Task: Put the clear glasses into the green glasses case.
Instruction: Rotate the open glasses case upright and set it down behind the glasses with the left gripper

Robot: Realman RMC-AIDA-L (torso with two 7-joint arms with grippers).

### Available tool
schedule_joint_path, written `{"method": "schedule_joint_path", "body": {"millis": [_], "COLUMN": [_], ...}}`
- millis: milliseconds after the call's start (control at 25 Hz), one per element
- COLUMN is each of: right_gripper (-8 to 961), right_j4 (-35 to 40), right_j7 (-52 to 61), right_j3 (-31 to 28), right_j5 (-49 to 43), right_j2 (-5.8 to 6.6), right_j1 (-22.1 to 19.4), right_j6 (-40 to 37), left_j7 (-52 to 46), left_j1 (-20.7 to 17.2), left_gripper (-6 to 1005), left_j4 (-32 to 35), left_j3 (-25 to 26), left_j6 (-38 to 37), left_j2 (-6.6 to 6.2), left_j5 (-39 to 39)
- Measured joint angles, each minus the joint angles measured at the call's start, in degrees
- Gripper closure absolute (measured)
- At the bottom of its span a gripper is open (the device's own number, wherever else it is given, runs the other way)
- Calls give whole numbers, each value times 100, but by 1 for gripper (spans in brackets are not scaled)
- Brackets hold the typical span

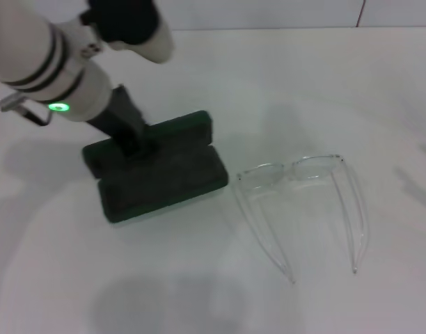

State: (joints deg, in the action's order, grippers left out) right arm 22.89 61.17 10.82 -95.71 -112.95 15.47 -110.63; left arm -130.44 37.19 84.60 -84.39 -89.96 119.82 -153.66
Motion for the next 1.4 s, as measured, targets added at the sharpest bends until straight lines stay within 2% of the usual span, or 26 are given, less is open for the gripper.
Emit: {"method": "schedule_joint_path", "body": {"millis": [120,280,640,1040,1400], "right_gripper": [187,187,187,187,188], "right_j4": [-59,-66,-135,-144,-179], "right_j7": [-125,-140,-225,-303,-357], "right_j3": [-234,-249,-267,-229,-252], "right_j5": [1,1,-2,-28,-44], "right_j2": [0,-17,-25,-25,-25], "right_j1": [-110,-174,-267,-220,-292], "right_j6": [-219,-292,-344,-330,-333], "left_j7": [-21,-27,-92,-509,-512], "left_j1": [33,45,306,466,717], "left_gripper": [796,794,789,783,778], "left_j4": [3,-49,-250,-268,-585], "left_j3": [-543,-980,-1508,-2327,-2561], "left_j6": [393,706,972,1402,1747], "left_j2": [3,3,37,50,50], "left_j5": [-126,-336,-170,-105,28]}}
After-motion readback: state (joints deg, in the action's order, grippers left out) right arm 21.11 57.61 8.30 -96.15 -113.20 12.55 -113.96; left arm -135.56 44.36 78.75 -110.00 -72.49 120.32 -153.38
